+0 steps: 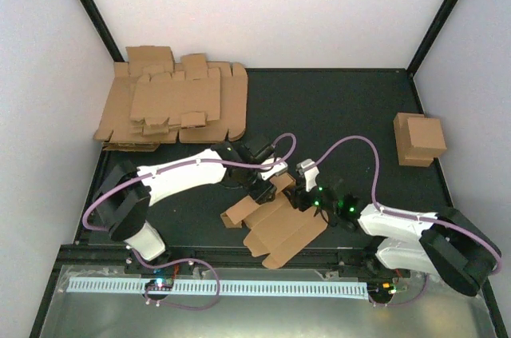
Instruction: Fold the paper box
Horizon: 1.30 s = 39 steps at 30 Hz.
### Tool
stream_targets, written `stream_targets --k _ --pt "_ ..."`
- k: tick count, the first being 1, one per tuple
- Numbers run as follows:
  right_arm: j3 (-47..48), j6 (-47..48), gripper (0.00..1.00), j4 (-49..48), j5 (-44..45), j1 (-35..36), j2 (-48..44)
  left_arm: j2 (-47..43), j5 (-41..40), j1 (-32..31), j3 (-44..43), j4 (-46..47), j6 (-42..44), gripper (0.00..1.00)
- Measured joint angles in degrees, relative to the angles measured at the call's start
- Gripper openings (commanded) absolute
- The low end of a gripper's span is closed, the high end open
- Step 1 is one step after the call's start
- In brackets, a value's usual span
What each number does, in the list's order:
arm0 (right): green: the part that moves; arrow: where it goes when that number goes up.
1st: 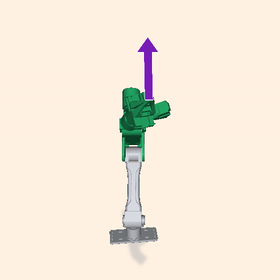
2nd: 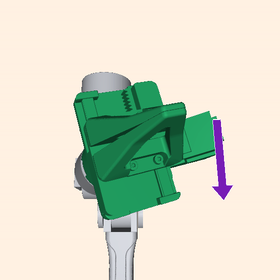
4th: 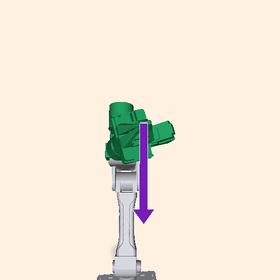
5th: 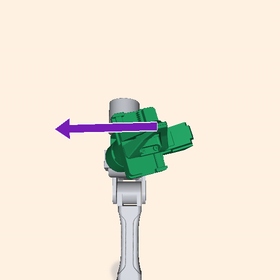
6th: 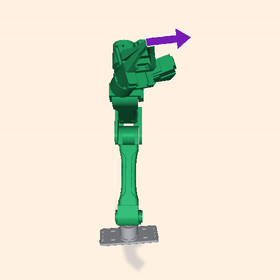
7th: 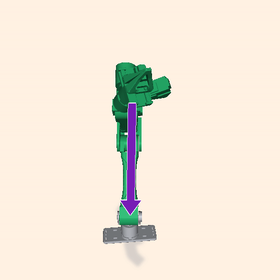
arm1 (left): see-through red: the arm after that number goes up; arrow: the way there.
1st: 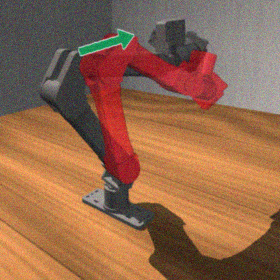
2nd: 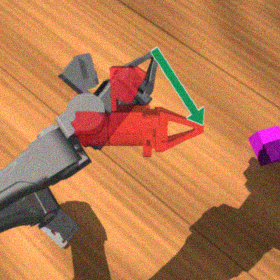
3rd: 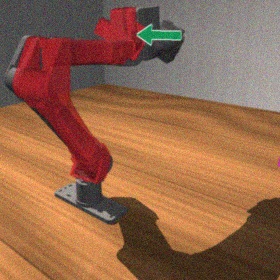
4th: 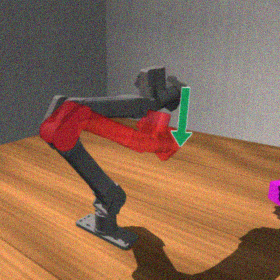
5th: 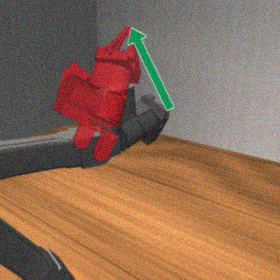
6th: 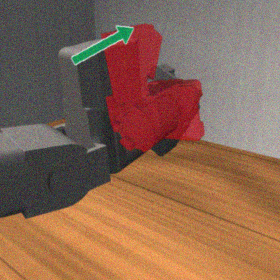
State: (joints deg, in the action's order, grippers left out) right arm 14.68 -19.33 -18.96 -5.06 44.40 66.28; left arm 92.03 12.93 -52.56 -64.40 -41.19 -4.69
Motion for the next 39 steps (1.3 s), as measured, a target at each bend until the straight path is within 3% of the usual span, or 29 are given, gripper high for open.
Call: stream_targets --k 6,16,30,39 --pt "-0.7 0.0 0.59 -3.2 0.0 0.2 1.2 0.0 3.7 1.5 0.0 0.0 0.0 0.56" --pt "-1.7 -0.3 0.48 -10.3 3.4 3.3 5.7 1.0 8.7 3.6 0.0 -0.4 0.7 0.56" --pt "-1.7 -0.8 0.35 -12.3 7.3 4.4 6.7 3.0 16.4 6.8 -1.7 -3.2 2.8 0.56" --pt "-1.3 -1.8 0.14 -10.4 9.5 4.5 5.7 3.2 19.5 8.8 -2.1 -4.0 3.0 0.56"
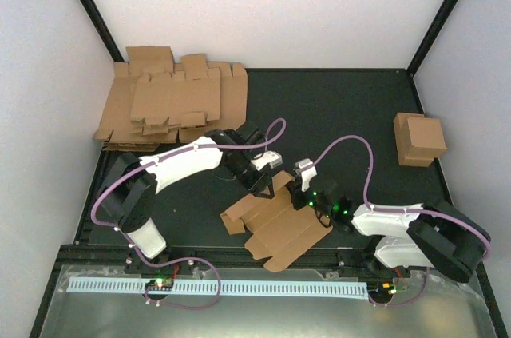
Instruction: Fold the paper box
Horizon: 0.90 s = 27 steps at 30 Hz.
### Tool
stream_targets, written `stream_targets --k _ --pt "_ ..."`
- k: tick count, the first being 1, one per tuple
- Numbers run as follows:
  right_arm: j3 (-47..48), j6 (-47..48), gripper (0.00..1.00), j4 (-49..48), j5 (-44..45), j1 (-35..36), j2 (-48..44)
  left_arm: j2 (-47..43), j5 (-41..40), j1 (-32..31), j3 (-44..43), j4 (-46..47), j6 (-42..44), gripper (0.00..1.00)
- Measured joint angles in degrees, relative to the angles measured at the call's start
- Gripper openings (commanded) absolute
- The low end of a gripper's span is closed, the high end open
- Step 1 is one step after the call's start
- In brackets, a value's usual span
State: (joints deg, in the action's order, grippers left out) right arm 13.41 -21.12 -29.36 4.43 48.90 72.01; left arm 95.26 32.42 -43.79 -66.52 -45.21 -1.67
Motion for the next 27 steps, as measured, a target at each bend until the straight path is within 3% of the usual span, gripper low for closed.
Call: stream_targets --k 8,15,19,27 --pt "2.7 -0.3 0.06 4.7 3.9 0.7 0.9 0.1 1.4 1.7 -1.0 0.5 -0.5 0.56" --pt "4.2 -1.1 0.06 6.8 7.0 1.7 2.0 0.1 1.9 2.4 -1.0 1.6 -1.0 0.56" --pt "4.5 -1.7 0.22 7.0 7.7 1.7 2.4 0.1 2.3 2.6 -1.0 2.1 -1.4 0.56" --pt "5.2 -2.4 0.23 7.8 9.4 1.8 3.9 0.1 3.8 2.7 -1.0 1.9 -2.1 0.54"
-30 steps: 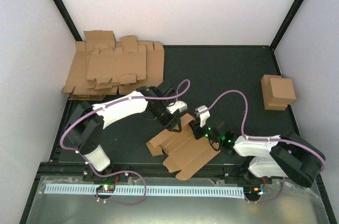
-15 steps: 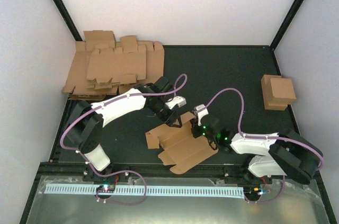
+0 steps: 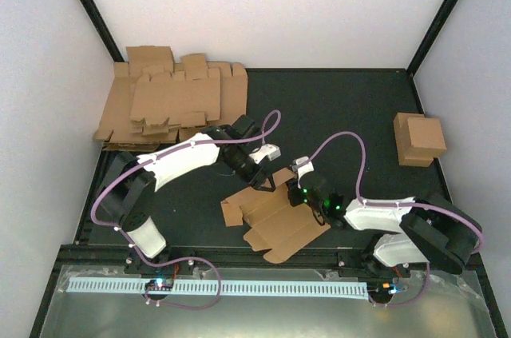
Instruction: Fold the paper box
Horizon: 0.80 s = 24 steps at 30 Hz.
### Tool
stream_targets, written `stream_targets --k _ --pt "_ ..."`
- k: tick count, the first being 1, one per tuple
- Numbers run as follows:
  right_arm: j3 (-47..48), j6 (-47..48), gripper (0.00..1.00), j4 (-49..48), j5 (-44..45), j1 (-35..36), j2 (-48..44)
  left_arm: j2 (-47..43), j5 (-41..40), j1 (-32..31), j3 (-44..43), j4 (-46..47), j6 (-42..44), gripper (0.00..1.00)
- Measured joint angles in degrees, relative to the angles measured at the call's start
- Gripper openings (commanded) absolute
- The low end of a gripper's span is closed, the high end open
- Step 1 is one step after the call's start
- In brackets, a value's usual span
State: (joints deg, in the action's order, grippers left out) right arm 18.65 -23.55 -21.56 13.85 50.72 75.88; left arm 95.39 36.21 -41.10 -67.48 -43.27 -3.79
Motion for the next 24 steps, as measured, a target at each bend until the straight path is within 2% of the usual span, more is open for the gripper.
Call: stream_targets --k 2,6,12,14,15,17,20,24 --pt "0.1 0.0 0.19 0.0 0.0 0.0 0.2 0.0 0.0 0.1 0.0 0.0 -0.2 0.54" --pt "0.4 -0.5 0.02 0.0 -0.3 0.2 0.4 0.2 0.0 0.2 0.0 0.2 -0.3 0.54" --pt "0.7 -0.2 0.02 0.6 -0.7 0.5 0.9 0.4 0.0 0.6 0.0 0.6 -0.3 0.54" --pt "0.7 -0.3 0.02 0.8 -0.7 0.5 0.9 0.4 0.1 0.7 0.0 0.6 -0.3 0.62" --pt "0.7 -0.4 0.02 0.8 -0.7 0.5 0.8 0.4 0.1 0.8 0.0 0.6 -0.3 0.72" --pt "0.6 -0.7 0.02 1.4 -0.4 0.5 0.5 0.1 0.0 1.1 0.0 0.7 -0.7 0.84" --pt "0.5 -1.2 0.02 2.4 0.4 0.4 -0.4 -2.7 -0.7 1.8 1.2 1.0 -1.8 0.98" --pt "0.4 -2.2 0.02 4.3 1.0 0.4 -3.1 -10.5 -3.8 2.6 2.0 1.0 -3.0 0.99"
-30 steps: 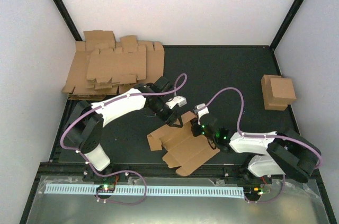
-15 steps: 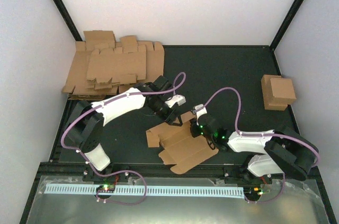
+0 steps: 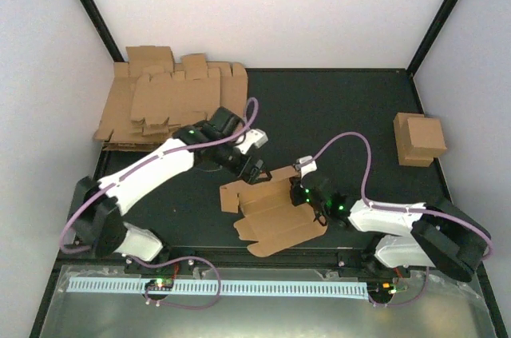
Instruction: Fold the paper box
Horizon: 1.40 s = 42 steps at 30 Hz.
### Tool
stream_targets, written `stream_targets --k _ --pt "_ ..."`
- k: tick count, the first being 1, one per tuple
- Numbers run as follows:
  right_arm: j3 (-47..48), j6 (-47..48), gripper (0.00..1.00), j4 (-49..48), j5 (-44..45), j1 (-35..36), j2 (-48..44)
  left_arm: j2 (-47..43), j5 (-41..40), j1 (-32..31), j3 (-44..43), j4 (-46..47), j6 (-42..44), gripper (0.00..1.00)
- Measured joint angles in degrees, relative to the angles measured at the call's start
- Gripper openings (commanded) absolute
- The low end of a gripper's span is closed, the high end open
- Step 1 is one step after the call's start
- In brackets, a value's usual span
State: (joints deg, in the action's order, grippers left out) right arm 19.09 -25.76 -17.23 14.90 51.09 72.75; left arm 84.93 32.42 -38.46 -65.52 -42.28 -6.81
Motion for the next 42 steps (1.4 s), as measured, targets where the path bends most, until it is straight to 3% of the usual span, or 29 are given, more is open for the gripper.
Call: stream_targets --k 7,15,20,33,42 --pt "0.0 -3.3 0.02 3.7 1.1 0.0 -5.0 -17.0 -10.7 0.9 0.9 1.2 -1.8 0.99" --pt "0.9 -8.0 0.02 8.9 1.9 -0.7 -11.0 -36.0 -20.8 1.7 9.1 4.5 -4.8 0.99" --pt "1.2 -9.8 0.02 10.3 1.3 -2.1 -13.2 -42.9 -24.2 2.9 12.3 4.6 -7.2 0.98" --pt "5.6 -10.6 0.02 13.6 -0.6 -3.3 -9.9 -41.6 -18.6 3.5 23.8 4.9 -11.1 0.99" --pt "7.7 -10.8 0.02 14.0 -0.9 -3.3 -7.5 -34.5 -14.3 3.5 26.7 12.0 -15.0 0.99"
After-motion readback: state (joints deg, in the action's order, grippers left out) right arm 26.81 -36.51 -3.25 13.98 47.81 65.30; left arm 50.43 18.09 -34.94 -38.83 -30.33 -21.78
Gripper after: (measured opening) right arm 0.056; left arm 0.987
